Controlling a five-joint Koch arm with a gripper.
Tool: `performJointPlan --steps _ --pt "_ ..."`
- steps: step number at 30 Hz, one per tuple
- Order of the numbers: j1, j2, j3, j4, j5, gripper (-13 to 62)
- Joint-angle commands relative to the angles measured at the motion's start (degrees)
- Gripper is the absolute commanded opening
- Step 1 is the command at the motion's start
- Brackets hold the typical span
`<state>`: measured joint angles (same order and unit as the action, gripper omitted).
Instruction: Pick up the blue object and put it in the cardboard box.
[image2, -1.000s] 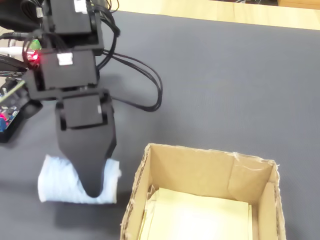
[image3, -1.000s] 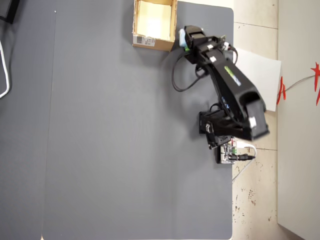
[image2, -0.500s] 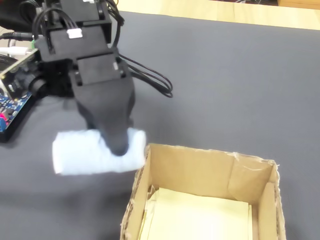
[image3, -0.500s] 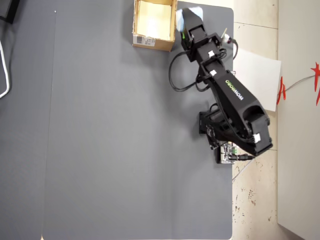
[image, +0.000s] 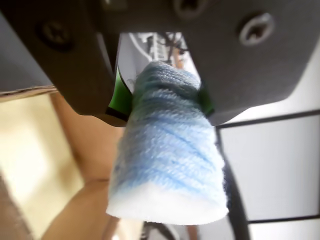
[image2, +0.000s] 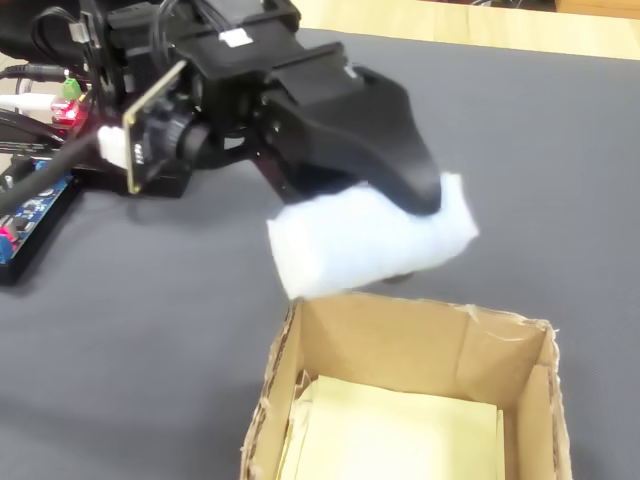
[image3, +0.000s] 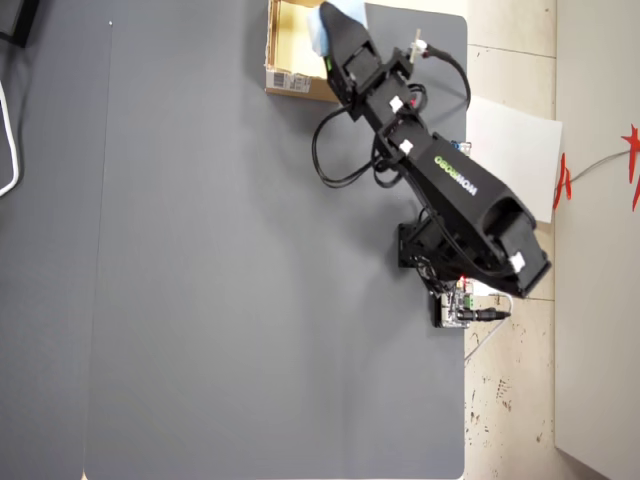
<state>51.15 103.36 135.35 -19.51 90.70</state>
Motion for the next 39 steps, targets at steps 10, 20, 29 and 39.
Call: performJointPlan --steps 10,20,29,39 --pt "-0.7 0.35 -8.09 12.83 2.29 31.7" --pt "-16.0 8.26 1.76 8.35 6.06 33.7" --pt "-28.39 10.46 16.52 -0.53 7.73 33.7" --pt "-37.27 16.7 32.87 -0.53 7.82 33.7"
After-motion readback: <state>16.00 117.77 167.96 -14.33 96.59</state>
